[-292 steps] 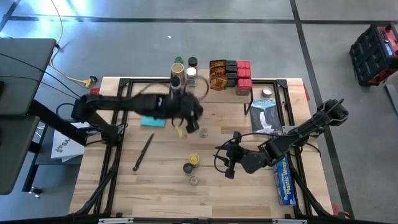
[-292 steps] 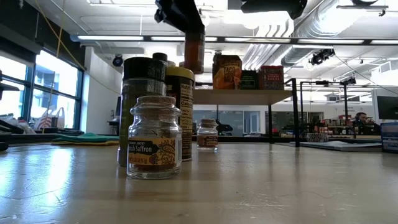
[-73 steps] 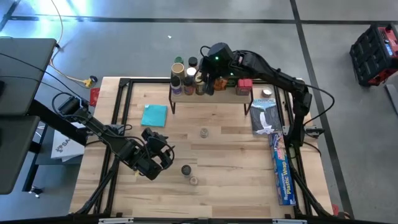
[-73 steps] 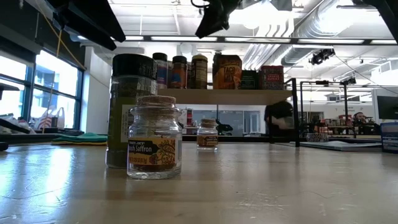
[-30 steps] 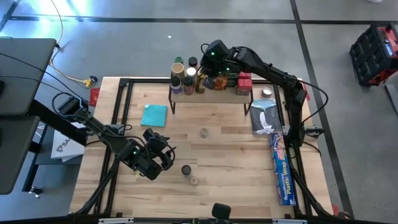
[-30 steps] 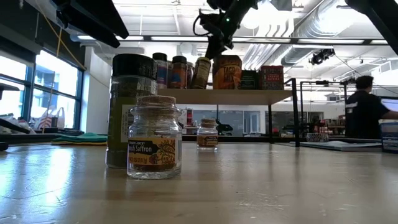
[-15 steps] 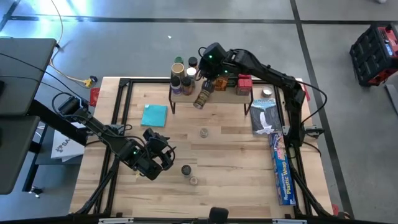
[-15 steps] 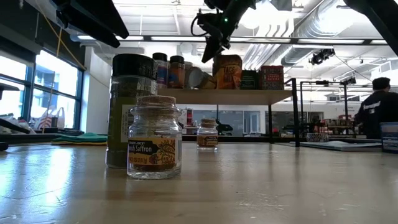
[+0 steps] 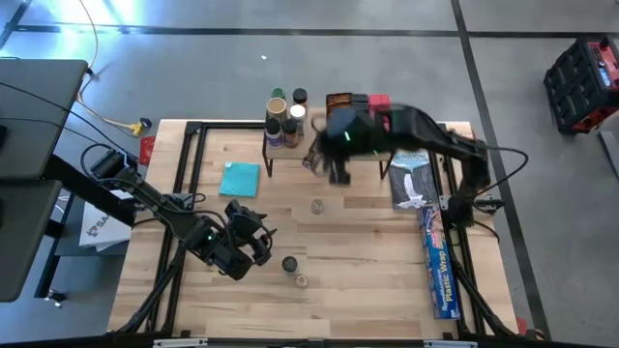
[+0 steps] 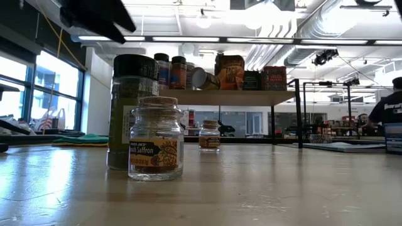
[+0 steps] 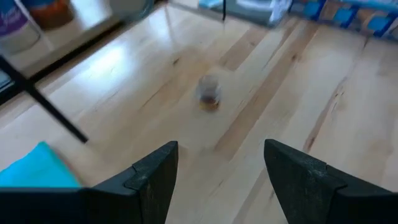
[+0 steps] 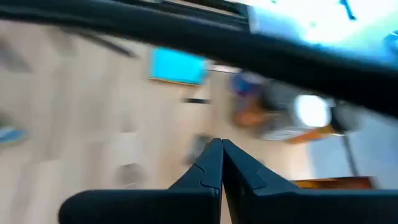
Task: Shelf spices
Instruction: Put the yellow seasoning bottle on the shelf
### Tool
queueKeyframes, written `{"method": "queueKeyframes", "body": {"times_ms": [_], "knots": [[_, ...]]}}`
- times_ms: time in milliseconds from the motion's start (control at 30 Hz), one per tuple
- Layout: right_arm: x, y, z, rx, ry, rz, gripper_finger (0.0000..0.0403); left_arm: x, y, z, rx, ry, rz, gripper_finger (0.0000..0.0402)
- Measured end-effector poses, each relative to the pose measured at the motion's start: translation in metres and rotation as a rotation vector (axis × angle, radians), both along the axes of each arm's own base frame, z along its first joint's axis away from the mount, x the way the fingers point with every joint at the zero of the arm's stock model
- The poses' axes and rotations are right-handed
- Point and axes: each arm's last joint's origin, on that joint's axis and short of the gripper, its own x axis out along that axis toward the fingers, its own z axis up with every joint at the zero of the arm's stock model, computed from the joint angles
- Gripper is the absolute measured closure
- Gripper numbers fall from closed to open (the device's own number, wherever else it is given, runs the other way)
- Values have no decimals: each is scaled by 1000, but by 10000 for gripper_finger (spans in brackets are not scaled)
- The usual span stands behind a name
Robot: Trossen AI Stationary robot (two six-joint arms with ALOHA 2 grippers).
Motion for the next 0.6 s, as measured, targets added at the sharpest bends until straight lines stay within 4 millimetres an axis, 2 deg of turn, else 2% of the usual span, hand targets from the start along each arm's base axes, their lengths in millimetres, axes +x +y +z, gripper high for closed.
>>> {"method": "queueKeyframes", "body": {"times_ms": [133,267,433,600], "knots": [[-10,55,-10,56,48,78,403,8,2,4,31,-47,-5,167],[-20,93,-41,36,113,19,403,22,13,10,67,-90,2,167],[-39,113,-91,18,71,-173,403,42,35,19,189,-76,-21,167],[-61,114,-140,106,-107,-326,401,51,58,21,255,-31,-11,167]]}}
